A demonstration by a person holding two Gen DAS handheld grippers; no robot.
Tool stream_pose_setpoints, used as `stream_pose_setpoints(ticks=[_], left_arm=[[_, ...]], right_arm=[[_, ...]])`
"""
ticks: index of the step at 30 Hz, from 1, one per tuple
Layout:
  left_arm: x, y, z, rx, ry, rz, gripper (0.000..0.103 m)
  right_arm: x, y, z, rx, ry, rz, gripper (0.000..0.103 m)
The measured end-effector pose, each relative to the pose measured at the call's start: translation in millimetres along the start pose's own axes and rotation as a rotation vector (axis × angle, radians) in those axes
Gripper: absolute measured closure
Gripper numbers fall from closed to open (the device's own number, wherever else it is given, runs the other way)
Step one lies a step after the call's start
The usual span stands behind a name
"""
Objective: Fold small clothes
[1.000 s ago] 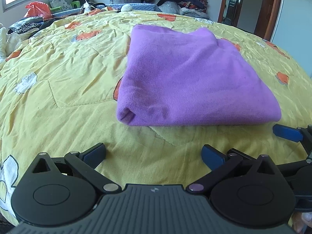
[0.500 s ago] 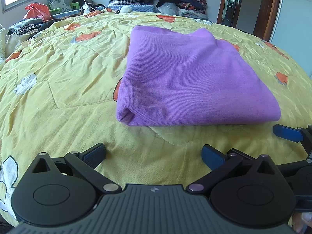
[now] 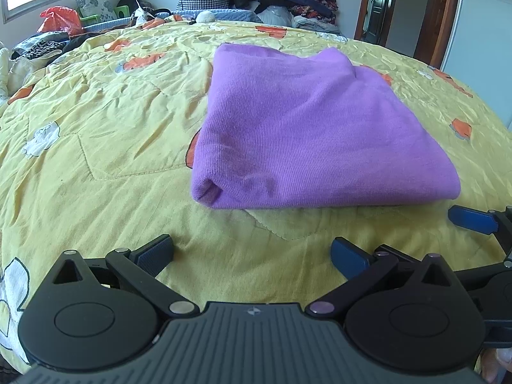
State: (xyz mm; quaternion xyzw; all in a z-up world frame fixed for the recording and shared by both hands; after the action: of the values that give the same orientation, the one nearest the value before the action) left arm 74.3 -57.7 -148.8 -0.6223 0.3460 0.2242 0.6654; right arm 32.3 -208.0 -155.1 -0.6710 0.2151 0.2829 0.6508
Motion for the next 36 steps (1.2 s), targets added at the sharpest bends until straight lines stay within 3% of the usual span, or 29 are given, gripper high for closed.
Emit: stream_pose_setpoints(ticks=[5,36], left_arm=[[0.9,-2.0,1.6,0.011,0.006,0.016,0.0],[0.6,-0.7,1.3,0.007,0.006,0.004,0.0]], right_arm=[[-1.3,0.6,2.5,0.03,0.031,0.006,0.0],[-1.6,2.2,3.8,0.032,0.032,0.0,0.0]])
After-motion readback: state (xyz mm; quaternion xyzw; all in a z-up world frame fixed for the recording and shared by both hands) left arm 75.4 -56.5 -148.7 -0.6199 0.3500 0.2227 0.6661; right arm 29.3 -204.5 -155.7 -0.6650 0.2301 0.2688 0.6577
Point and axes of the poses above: each gripper's, at about its wrist camera, not at the fingertips, and x roughly the way its jaws point, z to its left, y to its underside, the point moved 5 cm from there along x, roughly the way its jaws point, and after that the axes turned 1 degree about -y, right-handed, at the moved point
